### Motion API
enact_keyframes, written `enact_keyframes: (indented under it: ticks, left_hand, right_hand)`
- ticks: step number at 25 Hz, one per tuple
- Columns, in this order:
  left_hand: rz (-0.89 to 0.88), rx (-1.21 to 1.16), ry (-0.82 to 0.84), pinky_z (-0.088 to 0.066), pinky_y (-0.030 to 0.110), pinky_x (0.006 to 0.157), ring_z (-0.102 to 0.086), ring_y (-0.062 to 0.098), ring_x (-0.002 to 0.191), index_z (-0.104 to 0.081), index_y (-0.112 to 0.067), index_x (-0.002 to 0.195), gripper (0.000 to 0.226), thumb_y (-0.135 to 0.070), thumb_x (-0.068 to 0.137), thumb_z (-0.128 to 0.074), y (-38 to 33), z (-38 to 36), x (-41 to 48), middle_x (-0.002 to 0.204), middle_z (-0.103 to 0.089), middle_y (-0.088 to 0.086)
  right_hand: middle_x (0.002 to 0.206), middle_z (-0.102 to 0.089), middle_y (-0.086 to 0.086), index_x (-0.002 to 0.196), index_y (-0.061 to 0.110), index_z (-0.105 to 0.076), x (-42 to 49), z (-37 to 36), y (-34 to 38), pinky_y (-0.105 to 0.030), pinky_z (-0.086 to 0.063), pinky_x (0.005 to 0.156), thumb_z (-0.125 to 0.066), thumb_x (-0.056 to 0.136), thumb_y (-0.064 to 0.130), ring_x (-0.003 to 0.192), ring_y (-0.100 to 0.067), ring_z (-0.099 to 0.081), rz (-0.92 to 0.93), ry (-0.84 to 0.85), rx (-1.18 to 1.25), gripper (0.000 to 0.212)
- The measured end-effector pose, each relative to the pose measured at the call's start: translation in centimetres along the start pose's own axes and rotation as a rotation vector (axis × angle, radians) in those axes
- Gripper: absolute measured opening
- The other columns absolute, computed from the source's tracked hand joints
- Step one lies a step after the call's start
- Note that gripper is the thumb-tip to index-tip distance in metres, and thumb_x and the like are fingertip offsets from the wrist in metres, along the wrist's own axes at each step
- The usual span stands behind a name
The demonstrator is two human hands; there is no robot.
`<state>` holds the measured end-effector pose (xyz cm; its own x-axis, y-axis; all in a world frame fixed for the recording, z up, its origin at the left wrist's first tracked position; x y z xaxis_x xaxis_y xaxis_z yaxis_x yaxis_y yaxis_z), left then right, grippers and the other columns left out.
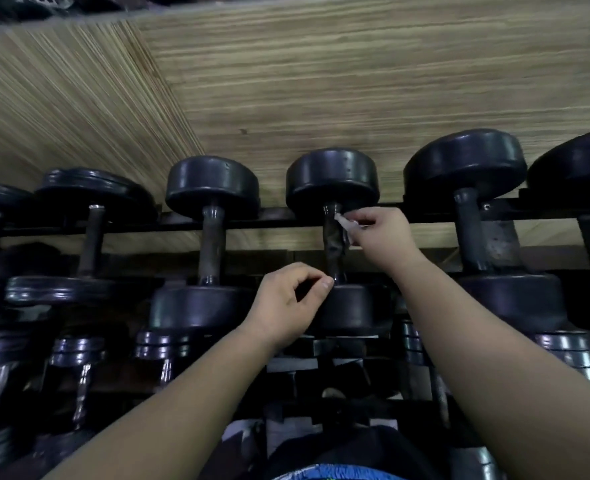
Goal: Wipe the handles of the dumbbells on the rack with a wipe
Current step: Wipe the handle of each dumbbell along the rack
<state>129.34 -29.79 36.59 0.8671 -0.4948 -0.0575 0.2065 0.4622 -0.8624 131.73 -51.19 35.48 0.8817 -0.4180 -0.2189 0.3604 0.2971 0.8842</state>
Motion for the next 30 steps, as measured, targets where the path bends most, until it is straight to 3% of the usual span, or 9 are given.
enact_keyframes:
  ticks: [5, 12, 15, 19, 22, 24, 27, 30]
  left_hand:
    - [-0.038, -0.085, -0.038, -0.054, 0.023, 0.087, -0.068, 0.010, 0.096, -0.075, -0.019, 0.095, 0.017, -0.033, 0.098, -0.065, 1.0, -0.7, -0.1, 0.095, -0.071, -0.010]
    - [-0.192, -0.009, -0.099, -0.053, 0.042, 0.090, -0.064, 0.018, 0.101, -0.069, -0.014, 0.105, 0.040, -0.052, 0.091, -0.068, 2.5, -2.2, -0.8, 0.104, -0.065, -0.004]
    - [-0.218, -0.025, -0.166, -0.054, 0.047, 0.085, -0.065, 0.020, 0.097, -0.070, -0.011, 0.102, 0.040, -0.049, 0.091, -0.068, 2.7, -2.7, -0.7, 0.100, -0.066, -0.001]
    - [-0.229, -0.036, -0.195, -0.054, 0.048, 0.082, -0.065, 0.021, 0.095, -0.070, -0.009, 0.100, 0.039, -0.046, 0.090, -0.070, 3.0, -2.9, -0.7, 0.099, -0.066, 0.000]
    - [-0.232, -0.032, -0.207, -0.054, 0.049, 0.081, -0.065, 0.022, 0.094, -0.070, -0.008, 0.100, 0.040, -0.046, 0.089, -0.071, 3.3, -3.1, -0.7, 0.099, -0.066, 0.001]
    - [-0.230, -0.034, -0.218, -0.054, 0.049, 0.079, -0.065, 0.022, 0.093, -0.070, -0.007, 0.100, 0.042, -0.047, 0.089, -0.070, 3.3, -3.2, -0.8, 0.098, -0.066, 0.001]
    - [-0.223, -0.032, -0.236, -0.054, 0.049, 0.077, -0.065, 0.023, 0.093, -0.070, -0.007, 0.100, 0.052, -0.058, 0.093, -0.064, 3.4, -3.3, -0.9, 0.098, -0.065, 0.001]
    - [-0.208, -0.024, -0.243, -0.054, 0.049, 0.076, -0.065, 0.024, 0.092, -0.070, -0.006, 0.100, 0.058, -0.062, 0.094, -0.060, 3.4, -3.4, -0.9, 0.097, -0.065, 0.002]
  right_hand:
    - [0.082, -0.070, 0.005, 0.094, 0.019, -0.070, -0.5, -0.8, -1.0, -0.010, -0.050, 0.064, -0.071, 0.093, 0.009, 0.067, 0.004, -0.063, 0.047, -0.149, 0.051, 0.010]
    - [0.097, -0.070, 0.006, 0.102, 0.018, -0.080, 0.0, -0.9, -1.0, -0.009, -0.049, 0.083, -0.079, 0.085, 0.011, 0.084, 0.005, -0.065, 0.109, -0.115, -0.048, 0.018]
    - [0.089, -0.062, 0.010, 0.102, 0.013, -0.081, 1.1, -1.0, -0.4, -0.001, -0.042, 0.072, -0.078, 0.087, 0.011, 0.072, 0.012, -0.059, 0.140, -0.170, -0.091, 0.016]
    - [0.076, -0.062, 0.017, 0.095, 0.016, -0.082, 1.1, -0.5, -0.9, -0.017, -0.048, 0.074, -0.083, 0.083, 0.011, 0.070, 0.001, -0.061, 0.059, -0.057, -0.101, 0.014]
    - [0.073, -0.066, 0.012, 0.087, 0.020, -0.079, -0.4, 0.4, -1.8, -0.009, -0.046, 0.061, -0.082, 0.082, 0.006, 0.057, 0.011, -0.059, -0.027, 0.130, -0.146, 0.015]
    - [0.075, -0.068, 0.009, 0.084, 0.023, -0.077, -0.2, 0.2, -1.6, -0.011, -0.050, 0.062, -0.080, 0.083, 0.007, 0.061, 0.007, -0.062, -0.012, 0.077, -0.141, 0.017]
    - [0.079, -0.070, 0.011, 0.087, 0.031, -0.079, 1.7, -0.8, -0.7, -0.022, -0.057, 0.075, -0.078, 0.083, 0.011, 0.073, -0.003, -0.065, 0.019, -0.110, -0.043, 0.020]
    - [0.076, -0.072, 0.010, 0.088, 0.026, -0.080, 1.4, -0.9, -0.8, -0.022, -0.056, 0.071, -0.079, 0.084, 0.013, 0.070, -0.005, -0.066, -0.023, -0.094, 0.061, 0.013]
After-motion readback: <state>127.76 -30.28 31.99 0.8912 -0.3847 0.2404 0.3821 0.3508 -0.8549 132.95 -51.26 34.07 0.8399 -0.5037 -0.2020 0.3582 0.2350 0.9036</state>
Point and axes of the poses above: each hand's wrist, its own x-axis towards the middle knuckle, its own z-axis out of the back of the hand, y = z × x, the point moved 1 cm from there along x, towards the middle knuckle
